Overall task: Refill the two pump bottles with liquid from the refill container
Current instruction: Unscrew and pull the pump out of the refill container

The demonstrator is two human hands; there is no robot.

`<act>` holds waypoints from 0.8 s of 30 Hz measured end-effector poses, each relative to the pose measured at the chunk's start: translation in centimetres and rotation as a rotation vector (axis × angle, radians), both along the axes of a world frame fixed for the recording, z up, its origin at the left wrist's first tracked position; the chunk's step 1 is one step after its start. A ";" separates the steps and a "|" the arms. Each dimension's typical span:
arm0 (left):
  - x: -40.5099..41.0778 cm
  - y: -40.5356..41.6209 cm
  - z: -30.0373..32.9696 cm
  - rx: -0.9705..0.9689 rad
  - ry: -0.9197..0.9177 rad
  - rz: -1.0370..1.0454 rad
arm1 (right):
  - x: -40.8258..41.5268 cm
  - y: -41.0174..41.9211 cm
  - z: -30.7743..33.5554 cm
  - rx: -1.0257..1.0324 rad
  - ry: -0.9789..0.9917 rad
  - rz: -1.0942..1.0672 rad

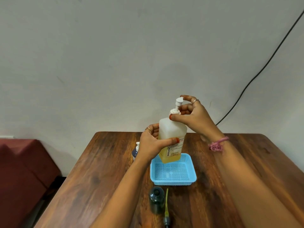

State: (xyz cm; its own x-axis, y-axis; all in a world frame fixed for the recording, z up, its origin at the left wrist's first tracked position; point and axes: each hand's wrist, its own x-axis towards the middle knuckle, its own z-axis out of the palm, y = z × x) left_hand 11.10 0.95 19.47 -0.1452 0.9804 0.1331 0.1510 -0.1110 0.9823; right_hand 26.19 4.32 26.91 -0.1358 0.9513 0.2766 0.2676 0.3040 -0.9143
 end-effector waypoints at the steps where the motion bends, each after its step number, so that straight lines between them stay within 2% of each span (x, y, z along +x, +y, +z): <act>1: -0.1 -0.1 0.0 0.002 0.009 0.001 | 0.0 0.0 0.0 -0.030 0.022 0.037; 4: -0.4 -0.2 -0.1 0.007 0.016 0.006 | -0.3 -0.2 0.1 -0.053 0.026 0.091; 9: -0.5 -0.2 -0.3 0.002 0.011 0.011 | -0.6 -0.4 -0.1 0.031 -0.050 -0.059; 16: -0.9 -0.2 -0.7 -0.010 -0.022 0.025 | 0.1 -0.4 0.1 -0.058 0.084 0.062; 20: -0.8 -0.3 -0.6 0.000 0.000 0.013 | -0.7 -0.7 -0.1 0.007 -0.124 -0.054; 24: -0.7 -0.4 -0.7 -0.009 -0.010 0.000 | -0.8 -0.9 -0.2 0.062 -0.090 -0.090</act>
State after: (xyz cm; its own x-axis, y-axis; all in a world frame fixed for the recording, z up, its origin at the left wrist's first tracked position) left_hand 10.41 0.55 18.77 -0.1467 0.9815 0.1233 0.1415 -0.1025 0.9846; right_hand 25.41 3.43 26.70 -0.0781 0.9421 0.3261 0.3765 0.3307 -0.8654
